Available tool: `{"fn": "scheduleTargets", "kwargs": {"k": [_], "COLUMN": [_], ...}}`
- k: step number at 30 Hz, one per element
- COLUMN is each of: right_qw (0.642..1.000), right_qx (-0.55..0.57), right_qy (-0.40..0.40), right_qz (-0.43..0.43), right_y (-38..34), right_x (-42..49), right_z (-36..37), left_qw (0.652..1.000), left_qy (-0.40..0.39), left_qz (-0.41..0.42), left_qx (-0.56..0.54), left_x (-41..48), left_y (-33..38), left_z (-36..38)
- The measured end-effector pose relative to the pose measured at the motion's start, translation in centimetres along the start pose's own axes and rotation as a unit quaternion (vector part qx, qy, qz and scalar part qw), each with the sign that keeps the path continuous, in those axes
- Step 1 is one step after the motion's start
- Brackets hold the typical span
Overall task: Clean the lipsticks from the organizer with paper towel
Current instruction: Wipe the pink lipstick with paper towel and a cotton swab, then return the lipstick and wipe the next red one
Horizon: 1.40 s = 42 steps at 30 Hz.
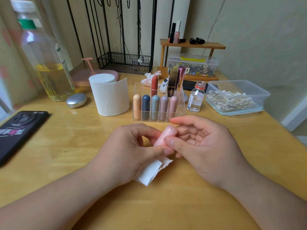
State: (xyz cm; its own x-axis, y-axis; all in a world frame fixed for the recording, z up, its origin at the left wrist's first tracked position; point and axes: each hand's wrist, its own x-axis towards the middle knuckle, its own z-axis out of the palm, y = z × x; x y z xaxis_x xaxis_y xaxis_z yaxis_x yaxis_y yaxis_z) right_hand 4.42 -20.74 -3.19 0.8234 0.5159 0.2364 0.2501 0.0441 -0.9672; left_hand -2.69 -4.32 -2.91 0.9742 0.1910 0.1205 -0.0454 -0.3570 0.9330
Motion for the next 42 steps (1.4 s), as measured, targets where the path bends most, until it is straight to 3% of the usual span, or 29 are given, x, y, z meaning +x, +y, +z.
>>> {"fn": "scheduleTargets", "kwargs": {"k": [6,13,21,24,26,27,29,31,33,37,42], "right_qw": [0.999,0.992,0.972,0.96,0.953,0.948,0.937,0.926,0.91,0.886,0.866], "right_qx": [-0.042,-0.12,-0.224,-0.273,-0.29,-0.297,-0.32,-0.353,-0.394,-0.449,-0.484], "right_qy": [0.033,0.036,-0.065,-0.045,-0.008,0.004,0.006,-0.011,-0.034,-0.06,-0.087], "right_qz": [-0.005,-0.006,0.01,-0.035,-0.088,-0.111,-0.138,-0.133,-0.122,-0.097,-0.086], "right_y": [-0.6,-1.2,-2.5,-4.8,-6.7,-7.6,-8.4,-8.1,-7.2,-5.2,-4.4], "right_x": [0.2,1.0,3.0,5.4,8.4,10.1,13.3,15.8,17.3,18.5,19.1], "right_z": [1.5,2.2,1.6,0.8,0.0,-0.4,-0.9,-1.2,-1.1,-1.7,-2.2], "left_qw": [0.994,0.983,0.991,0.998,0.996,0.983,0.914,0.874,0.882,0.932,0.97], "left_qy": [0.071,0.089,0.048,0.046,0.039,0.024,-0.041,-0.084,-0.063,-0.017,0.037], "left_qz": [0.028,0.09,0.051,-0.002,-0.045,-0.073,-0.132,-0.116,-0.111,-0.121,-0.093], "left_qx": [0.081,0.132,0.111,0.047,-0.067,-0.167,-0.381,-0.465,-0.455,-0.34,-0.222], "left_x": [0.0,0.3,1.2,2.1,2.3,2.4,2.3,2.3,2.7,3.0,2.8], "left_y": [0.0,0.0,-1.2,-2.2,-2.0,-1.8,-0.8,-0.2,-0.7,-2.3,-2.9], "left_z": [0.1,-0.6,-1.0,-1.8,-2.3,-2.6,-3.0,-3.4,-3.5,-3.0,-2.4]}}
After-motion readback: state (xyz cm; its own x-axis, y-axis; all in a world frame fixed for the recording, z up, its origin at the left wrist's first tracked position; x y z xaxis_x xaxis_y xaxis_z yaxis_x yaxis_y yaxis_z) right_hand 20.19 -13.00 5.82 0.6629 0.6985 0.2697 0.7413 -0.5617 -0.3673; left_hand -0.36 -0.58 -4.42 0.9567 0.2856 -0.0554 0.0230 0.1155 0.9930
